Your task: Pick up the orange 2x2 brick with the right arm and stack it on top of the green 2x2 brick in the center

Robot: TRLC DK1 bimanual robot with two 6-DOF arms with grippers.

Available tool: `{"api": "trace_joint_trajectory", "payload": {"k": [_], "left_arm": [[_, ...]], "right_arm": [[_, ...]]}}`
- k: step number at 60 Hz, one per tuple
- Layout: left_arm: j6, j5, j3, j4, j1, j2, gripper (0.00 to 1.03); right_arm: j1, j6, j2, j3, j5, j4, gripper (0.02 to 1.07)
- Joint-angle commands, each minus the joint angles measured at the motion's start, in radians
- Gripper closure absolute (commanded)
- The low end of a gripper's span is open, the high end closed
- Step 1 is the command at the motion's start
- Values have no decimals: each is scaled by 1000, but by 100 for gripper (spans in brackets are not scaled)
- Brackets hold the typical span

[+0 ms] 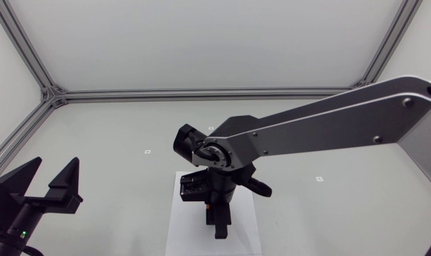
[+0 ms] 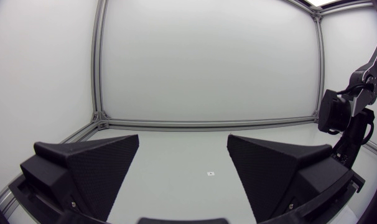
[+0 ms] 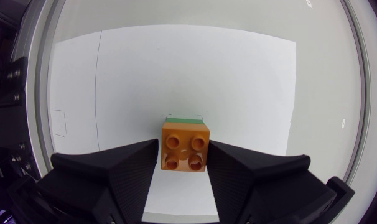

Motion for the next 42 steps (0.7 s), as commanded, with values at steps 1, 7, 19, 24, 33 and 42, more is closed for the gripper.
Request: {"api": "trace_joint_trajectory", "payload": {"k": [1, 7, 19, 24, 33, 42], "left_arm": [[13, 4, -41, -15, 5, -8, 4], [13, 4, -41, -13, 5, -8, 4], [13, 6, -41, -13, 5, -8, 4], [13, 4, -41, -13, 5, -8, 4], [13, 4, -41, -15, 5, -8, 4], [13, 4, -41, -15, 5, -8, 4]], "right_arm": [[7, -16, 3, -22, 5, 1, 40], [9, -13, 0, -21, 5, 0, 32], [7, -8, -42, -34, 3, -5, 6], [3, -5, -88, -44, 3, -16, 6], [-7, 12, -184, -44, -3, -63, 6], [-8, 27, -307, -70, -5, -103, 6]]}}
